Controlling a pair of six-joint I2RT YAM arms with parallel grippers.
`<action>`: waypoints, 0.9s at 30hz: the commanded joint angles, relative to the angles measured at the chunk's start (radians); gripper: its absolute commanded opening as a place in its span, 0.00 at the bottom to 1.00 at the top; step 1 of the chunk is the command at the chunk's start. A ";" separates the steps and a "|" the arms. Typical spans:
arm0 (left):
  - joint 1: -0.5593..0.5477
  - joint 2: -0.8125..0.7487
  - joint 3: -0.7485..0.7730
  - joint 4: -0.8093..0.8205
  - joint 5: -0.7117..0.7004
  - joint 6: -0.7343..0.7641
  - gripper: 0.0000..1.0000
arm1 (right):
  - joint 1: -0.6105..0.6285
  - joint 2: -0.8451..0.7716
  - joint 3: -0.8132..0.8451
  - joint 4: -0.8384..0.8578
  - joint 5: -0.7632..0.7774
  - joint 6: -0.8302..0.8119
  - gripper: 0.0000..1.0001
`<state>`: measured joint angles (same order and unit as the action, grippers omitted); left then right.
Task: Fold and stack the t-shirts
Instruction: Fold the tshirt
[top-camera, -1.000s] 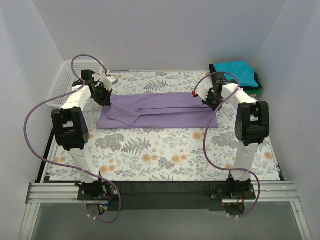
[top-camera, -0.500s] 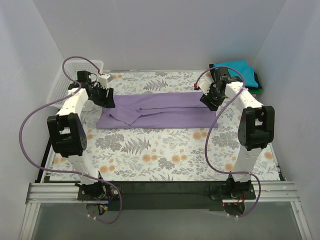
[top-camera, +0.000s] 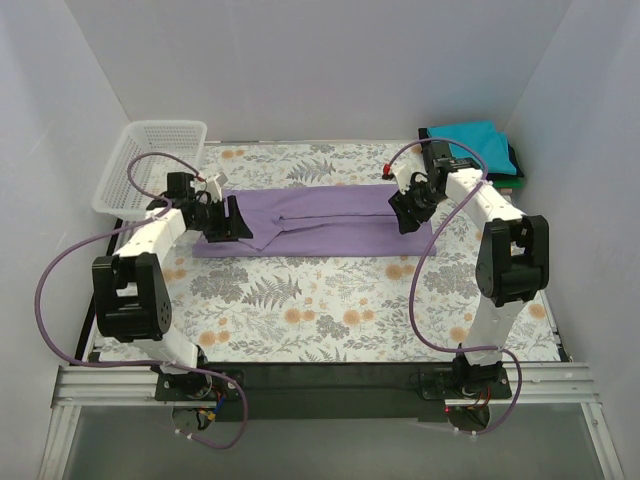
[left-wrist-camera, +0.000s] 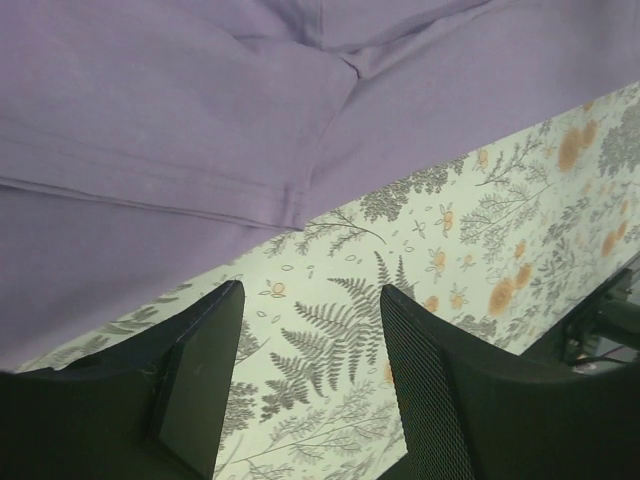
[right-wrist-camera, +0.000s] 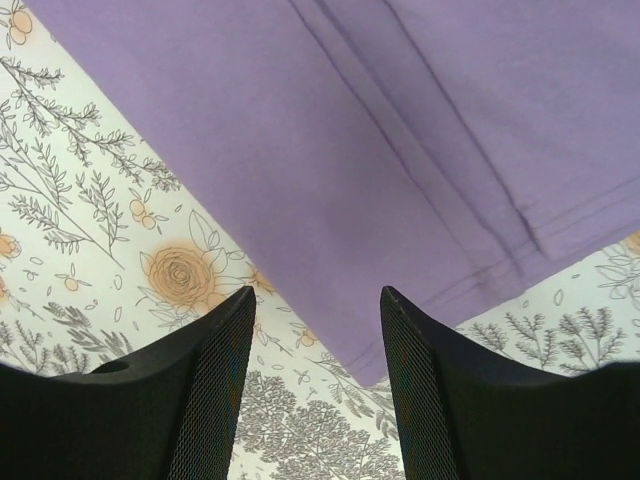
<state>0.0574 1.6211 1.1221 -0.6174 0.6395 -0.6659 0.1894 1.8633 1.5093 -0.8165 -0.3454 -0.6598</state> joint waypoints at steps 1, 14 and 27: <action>-0.030 -0.073 -0.050 0.108 -0.011 -0.162 0.56 | -0.004 -0.030 -0.012 -0.016 -0.044 0.032 0.59; -0.140 -0.012 -0.100 0.197 -0.027 -0.347 0.29 | -0.004 -0.019 -0.009 -0.018 -0.058 0.049 0.57; -0.280 -0.032 -0.047 0.120 -0.371 0.253 0.39 | -0.002 -0.018 -0.032 -0.016 -0.058 0.031 0.57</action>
<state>-0.2279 1.5990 1.0245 -0.4679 0.3645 -0.5854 0.1894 1.8633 1.4788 -0.8207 -0.3775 -0.6239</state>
